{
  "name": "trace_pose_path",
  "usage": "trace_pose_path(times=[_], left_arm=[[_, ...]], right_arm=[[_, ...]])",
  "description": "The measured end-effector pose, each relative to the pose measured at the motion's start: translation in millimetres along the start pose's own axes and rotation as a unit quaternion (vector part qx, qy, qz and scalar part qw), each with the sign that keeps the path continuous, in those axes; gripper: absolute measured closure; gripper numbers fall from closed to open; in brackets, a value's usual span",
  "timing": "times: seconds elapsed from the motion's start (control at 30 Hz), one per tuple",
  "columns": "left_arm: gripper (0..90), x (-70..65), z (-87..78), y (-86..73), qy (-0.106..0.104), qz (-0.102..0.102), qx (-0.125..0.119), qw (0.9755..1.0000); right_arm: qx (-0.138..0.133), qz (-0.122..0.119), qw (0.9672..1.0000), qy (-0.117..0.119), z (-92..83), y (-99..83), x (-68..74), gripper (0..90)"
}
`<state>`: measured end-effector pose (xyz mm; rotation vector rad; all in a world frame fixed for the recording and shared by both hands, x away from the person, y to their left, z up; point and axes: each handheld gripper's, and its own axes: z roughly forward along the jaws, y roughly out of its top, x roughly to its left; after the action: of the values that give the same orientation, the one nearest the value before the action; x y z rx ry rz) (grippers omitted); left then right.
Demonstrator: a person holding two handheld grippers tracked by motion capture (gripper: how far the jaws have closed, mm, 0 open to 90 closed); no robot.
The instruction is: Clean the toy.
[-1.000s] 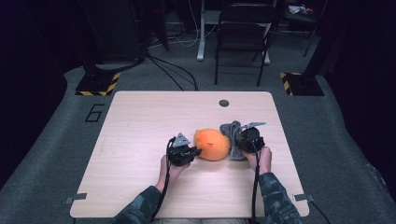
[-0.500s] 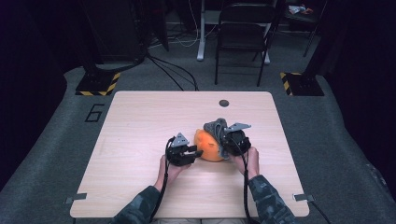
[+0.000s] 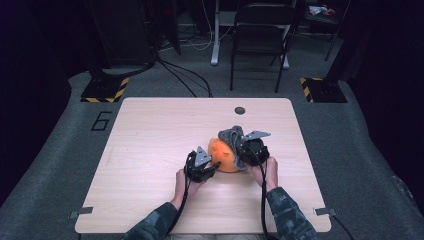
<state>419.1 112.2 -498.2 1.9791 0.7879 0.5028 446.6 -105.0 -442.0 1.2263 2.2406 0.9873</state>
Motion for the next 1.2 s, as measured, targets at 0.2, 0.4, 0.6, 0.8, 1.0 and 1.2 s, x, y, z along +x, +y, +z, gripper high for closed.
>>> trace_pose_path(times=[0.2,0.4,0.6,0.8,1.0,1.2], left_arm=[[79.7,1.6,-6.5,6.0,-0.005,-0.009,-0.005,0.9999],[80.6,4.2,-17.9,16.5,-0.037,-0.054,-0.013,0.9978],[80.4,6.9,-19.9,17.5,-0.045,-0.056,-0.008,0.9974],[79.4,9.7,-16.5,14.4,-0.044,-0.048,0.000,0.9978],[78.3,14.2,-14.8,10.8,-0.042,-0.054,0.003,0.9977],[77.4,15.4,-12.7,9.2,-0.043,-0.057,0.002,0.9975]], right_arm=[[-0.011,-0.008,0.9999,-0.008,-11.5,6.4,2.1,76.9],[-0.045,-0.007,0.9986,0.028,-34.5,20.2,12.7,76.8],[-0.039,-0.046,0.9975,0.038,-30.0,23.9,43.1,76.5],[-0.025,-0.057,0.9977,0.028,-17.5,18.0,36.1,76.5],[-0.013,-0.041,0.9988,0.022,-14.1,14.8,26.2,76.4],[0.004,-0.023,0.9996,0.016,-9.9,9.2,12.9,76.3]])
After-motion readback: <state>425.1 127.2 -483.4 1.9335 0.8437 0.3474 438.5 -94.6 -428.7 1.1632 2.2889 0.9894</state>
